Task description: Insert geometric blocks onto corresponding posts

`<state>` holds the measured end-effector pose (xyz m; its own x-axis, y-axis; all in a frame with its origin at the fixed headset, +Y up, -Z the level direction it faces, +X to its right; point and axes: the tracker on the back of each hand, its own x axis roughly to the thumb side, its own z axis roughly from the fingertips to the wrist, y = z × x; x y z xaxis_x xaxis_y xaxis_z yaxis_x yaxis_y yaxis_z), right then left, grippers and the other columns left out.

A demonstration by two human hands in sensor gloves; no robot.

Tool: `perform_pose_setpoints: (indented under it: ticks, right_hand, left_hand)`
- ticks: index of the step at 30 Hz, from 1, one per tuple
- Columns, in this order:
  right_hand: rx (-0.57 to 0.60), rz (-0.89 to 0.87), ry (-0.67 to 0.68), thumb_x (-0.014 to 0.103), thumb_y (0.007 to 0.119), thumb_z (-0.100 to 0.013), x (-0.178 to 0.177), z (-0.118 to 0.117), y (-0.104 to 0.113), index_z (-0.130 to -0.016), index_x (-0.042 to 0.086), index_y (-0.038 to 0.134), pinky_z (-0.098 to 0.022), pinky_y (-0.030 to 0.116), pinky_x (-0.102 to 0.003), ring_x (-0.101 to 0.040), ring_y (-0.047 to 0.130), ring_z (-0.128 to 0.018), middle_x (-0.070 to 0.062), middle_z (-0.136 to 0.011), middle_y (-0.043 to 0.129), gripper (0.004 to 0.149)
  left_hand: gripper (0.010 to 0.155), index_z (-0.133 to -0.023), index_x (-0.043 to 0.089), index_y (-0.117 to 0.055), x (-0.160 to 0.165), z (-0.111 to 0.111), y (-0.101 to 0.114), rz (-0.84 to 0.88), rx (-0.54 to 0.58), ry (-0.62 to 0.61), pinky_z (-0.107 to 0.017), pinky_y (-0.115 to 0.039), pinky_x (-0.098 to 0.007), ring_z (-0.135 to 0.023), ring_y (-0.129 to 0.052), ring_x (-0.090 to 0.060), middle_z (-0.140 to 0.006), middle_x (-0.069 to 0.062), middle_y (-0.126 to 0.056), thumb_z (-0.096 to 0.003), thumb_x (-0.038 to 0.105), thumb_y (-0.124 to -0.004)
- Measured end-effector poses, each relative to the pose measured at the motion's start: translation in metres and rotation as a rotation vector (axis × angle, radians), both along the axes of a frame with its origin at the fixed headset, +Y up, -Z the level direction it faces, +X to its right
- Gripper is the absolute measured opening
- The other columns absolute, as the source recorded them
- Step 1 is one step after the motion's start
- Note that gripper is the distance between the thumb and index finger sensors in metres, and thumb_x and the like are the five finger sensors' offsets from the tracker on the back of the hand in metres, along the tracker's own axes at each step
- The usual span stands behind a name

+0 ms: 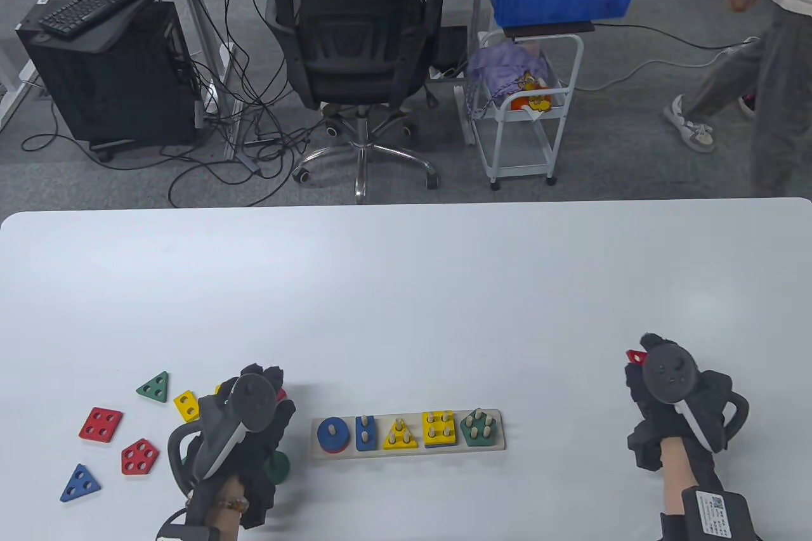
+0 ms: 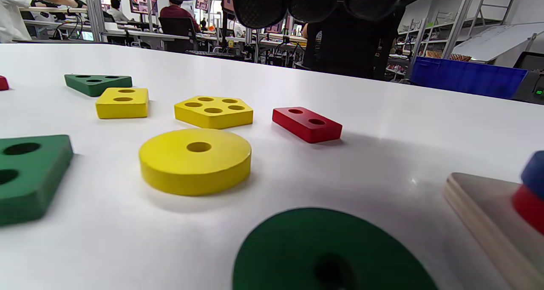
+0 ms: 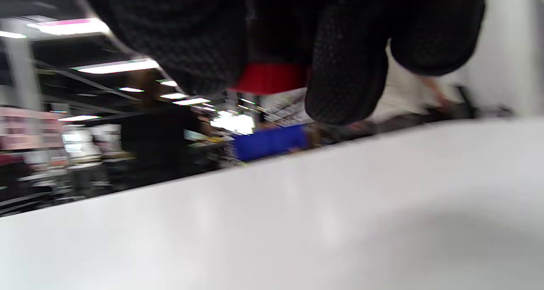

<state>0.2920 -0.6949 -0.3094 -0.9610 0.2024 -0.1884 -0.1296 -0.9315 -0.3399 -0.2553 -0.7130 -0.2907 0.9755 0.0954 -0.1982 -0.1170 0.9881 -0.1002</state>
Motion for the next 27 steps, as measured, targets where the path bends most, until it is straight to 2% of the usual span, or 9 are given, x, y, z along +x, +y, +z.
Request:
perform_pose_setpoints:
  ticks: [3,7,13,20,27]
  right_hand:
    - [0.064,0.03,0.229,0.037,0.09,-0.036,-0.048,0.004,0.015,-0.087,0.012,0.076,-0.05,0.083,-0.054,-0.028,0.101,-0.058,-0.019,-0.088,0.084,0.059]
    - [0.091,0.058,0.5,0.037,0.09,-0.036,-0.116,0.016,0.022,-0.087,0.012,0.076,-0.048,0.083,-0.054,-0.028,0.102,-0.057,-0.019,-0.088,0.084,0.059]
    - [0.059,0.228,0.818,0.038,0.089,-0.036,-0.213,0.039,0.013,-0.087,0.013,0.075,-0.049,0.084,-0.053,-0.028,0.102,-0.059,-0.018,-0.088,0.084,0.059]
    - [-0.035,0.355,0.935,0.039,0.088,-0.036,-0.273,0.042,-0.008,-0.088,0.014,0.075,-0.053,0.077,-0.059,-0.031,0.099,-0.064,-0.016,-0.089,0.084,0.059]
    - [-0.101,0.403,0.948,0.039,0.088,-0.036,-0.29,0.038,-0.021,-0.089,0.016,0.074,-0.054,0.075,-0.062,-0.032,0.097,-0.067,-0.015,-0.09,0.084,0.06]
  left_hand:
    - [0.065,-0.102,0.048,-0.057,0.0,0.0,0.001,0.003,0.009,0.0,-0.082,-0.049,-0.055,-0.112,-0.06,-0.018,-0.118,0.015,-0.051,-0.0398,0.063,-0.066]
    - [0.065,-0.102,0.048,-0.057,0.0,0.001,0.002,0.001,0.016,-0.001,-0.082,-0.049,-0.055,-0.112,-0.059,-0.017,-0.118,0.015,-0.051,-0.0398,0.063,-0.066]
    - [0.065,-0.102,0.048,-0.057,0.001,0.002,0.005,0.0,0.034,-0.009,-0.082,-0.049,-0.056,-0.112,-0.059,-0.017,-0.118,0.015,-0.051,-0.0398,0.063,-0.066]
    - [0.065,-0.102,0.048,-0.057,-0.002,0.002,0.004,0.003,0.035,-0.002,-0.082,-0.049,-0.056,-0.112,-0.059,-0.017,-0.118,0.015,-0.051,-0.0397,0.063,-0.066]
    - [0.065,-0.102,0.048,-0.057,-0.003,0.001,0.004,0.009,0.036,0.002,-0.082,-0.049,-0.056,-0.112,-0.059,-0.017,-0.118,0.015,-0.05,-0.0398,0.063,-0.066]
